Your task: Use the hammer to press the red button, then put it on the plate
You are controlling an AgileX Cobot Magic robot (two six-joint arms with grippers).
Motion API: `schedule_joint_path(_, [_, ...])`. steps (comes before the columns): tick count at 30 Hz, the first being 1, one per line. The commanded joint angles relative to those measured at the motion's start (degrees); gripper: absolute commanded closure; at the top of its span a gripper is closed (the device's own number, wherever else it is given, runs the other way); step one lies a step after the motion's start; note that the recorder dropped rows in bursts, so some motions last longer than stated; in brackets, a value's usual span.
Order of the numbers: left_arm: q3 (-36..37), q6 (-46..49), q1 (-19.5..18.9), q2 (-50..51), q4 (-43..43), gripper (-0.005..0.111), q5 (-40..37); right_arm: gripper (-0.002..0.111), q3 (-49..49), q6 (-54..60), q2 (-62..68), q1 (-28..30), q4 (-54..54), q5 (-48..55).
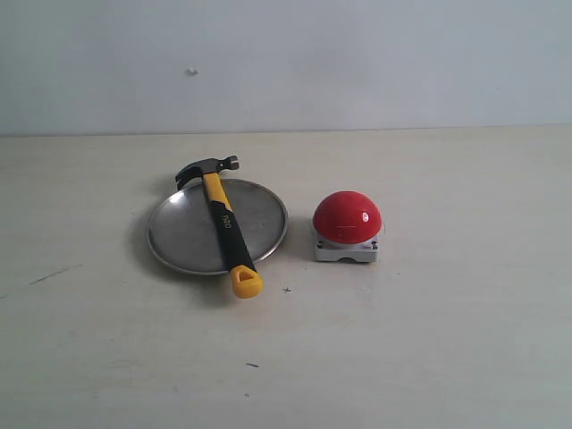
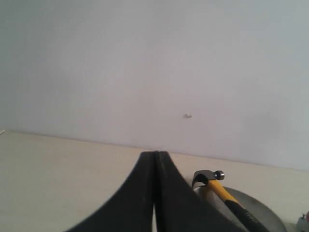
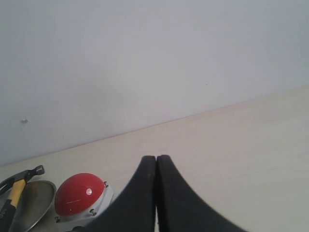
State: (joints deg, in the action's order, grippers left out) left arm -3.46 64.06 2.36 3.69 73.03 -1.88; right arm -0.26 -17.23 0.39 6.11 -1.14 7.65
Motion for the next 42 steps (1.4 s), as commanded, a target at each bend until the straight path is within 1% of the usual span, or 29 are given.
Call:
schedule_joint_path(1, [-0.05, -59.74, -0.03, -0.28, -63.01, 0.107, -2.18, 0.108, 0.26, 0.17, -0.39, 0.34, -0.65, -0.12])
schedule_joint_path(2, [0.05, -67.44, -0.03, -0.28, -71.24, 0.107, -2.18, 0.108, 0.26, 0.17, -0.39, 0.34, -0.65, -0.12])
schedule_joint_path(3, [0.21, -71.9, -0.03, -0.28, -76.09, 0.107, -2.33, 0.108, 0.26, 0.17, -0.39, 0.34, -0.65, -0.12])
schedule_joint_path(4, [0.66, -73.42, -0.03, -0.28, -78.89, 0.107, -2.33, 0.108, 0.26, 0.17, -0.39, 0.34, -0.65, -0.12])
schedule_joint_path(6, [1.51, -72.97, -0.03, -0.28, -79.93, 0.107, -1.69, 0.108, 0.26, 0.17, -0.39, 0.34, -0.65, -0.12])
schedule_joint_path(8, [3.37, -72.23, -0.03, -0.28, -81.05, 0.107, 0.87, 0.108, 0.26, 0.06, -0.39, 0.34, -0.65, -0.12])
schedule_joint_path(10, [3.46, -71.8, -0.03, -0.28, -81.17, 0.107, 4.28, 0.108, 0.26, 0.06, -0.39, 0.34, -0.65, -0.12])
schedule_joint_path(18, [3.46, -71.8, -0.03, -0.28, -82.66, 0.107, 4.31, 0.108, 0.26, 0.06, -0.39, 0.34, -0.65, -0.12])
schedule_joint_path(42, [3.46, -71.8, -0.03, -0.28, -82.66, 0.107, 4.31, 0.108, 0.26, 0.06, -0.39, 0.34, -0.65, -0.12])
